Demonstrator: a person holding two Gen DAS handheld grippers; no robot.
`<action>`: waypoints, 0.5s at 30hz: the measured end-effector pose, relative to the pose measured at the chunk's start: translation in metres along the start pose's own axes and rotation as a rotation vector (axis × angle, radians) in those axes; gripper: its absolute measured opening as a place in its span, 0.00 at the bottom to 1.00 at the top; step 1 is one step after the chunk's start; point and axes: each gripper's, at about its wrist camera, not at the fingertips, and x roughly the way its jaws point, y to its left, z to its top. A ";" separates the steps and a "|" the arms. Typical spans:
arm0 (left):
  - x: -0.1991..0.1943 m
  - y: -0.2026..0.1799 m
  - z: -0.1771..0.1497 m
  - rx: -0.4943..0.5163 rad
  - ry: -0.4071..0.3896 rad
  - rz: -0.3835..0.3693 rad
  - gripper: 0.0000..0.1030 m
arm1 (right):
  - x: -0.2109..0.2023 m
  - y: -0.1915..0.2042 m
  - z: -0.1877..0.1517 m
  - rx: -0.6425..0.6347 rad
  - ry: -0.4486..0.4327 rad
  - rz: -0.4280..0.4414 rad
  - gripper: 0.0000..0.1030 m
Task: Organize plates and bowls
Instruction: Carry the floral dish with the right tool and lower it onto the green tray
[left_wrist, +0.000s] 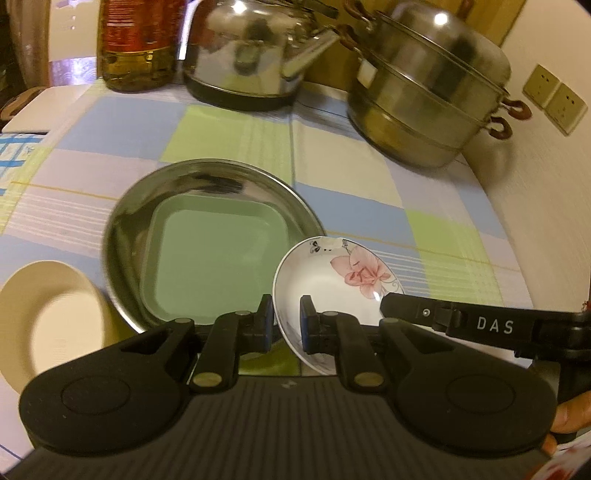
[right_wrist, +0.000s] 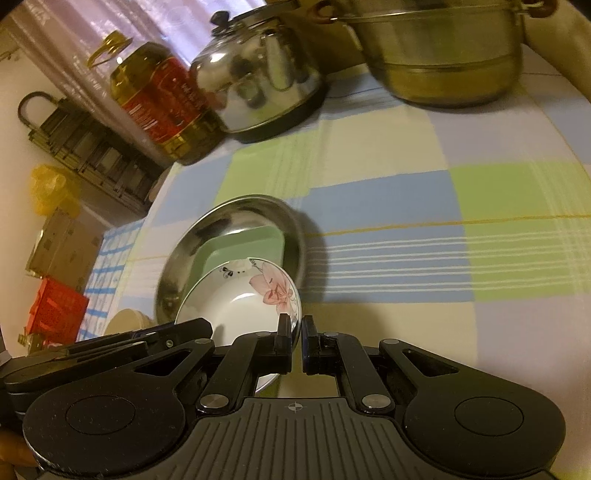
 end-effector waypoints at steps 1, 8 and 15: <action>-0.001 0.004 0.001 -0.005 -0.002 0.003 0.12 | 0.004 0.003 0.001 -0.007 0.002 0.002 0.05; -0.002 0.028 0.006 -0.035 -0.009 0.023 0.12 | 0.027 0.025 0.007 -0.043 0.017 0.004 0.05; 0.005 0.050 0.014 -0.051 0.001 0.038 0.12 | 0.050 0.038 0.013 -0.058 0.037 0.003 0.05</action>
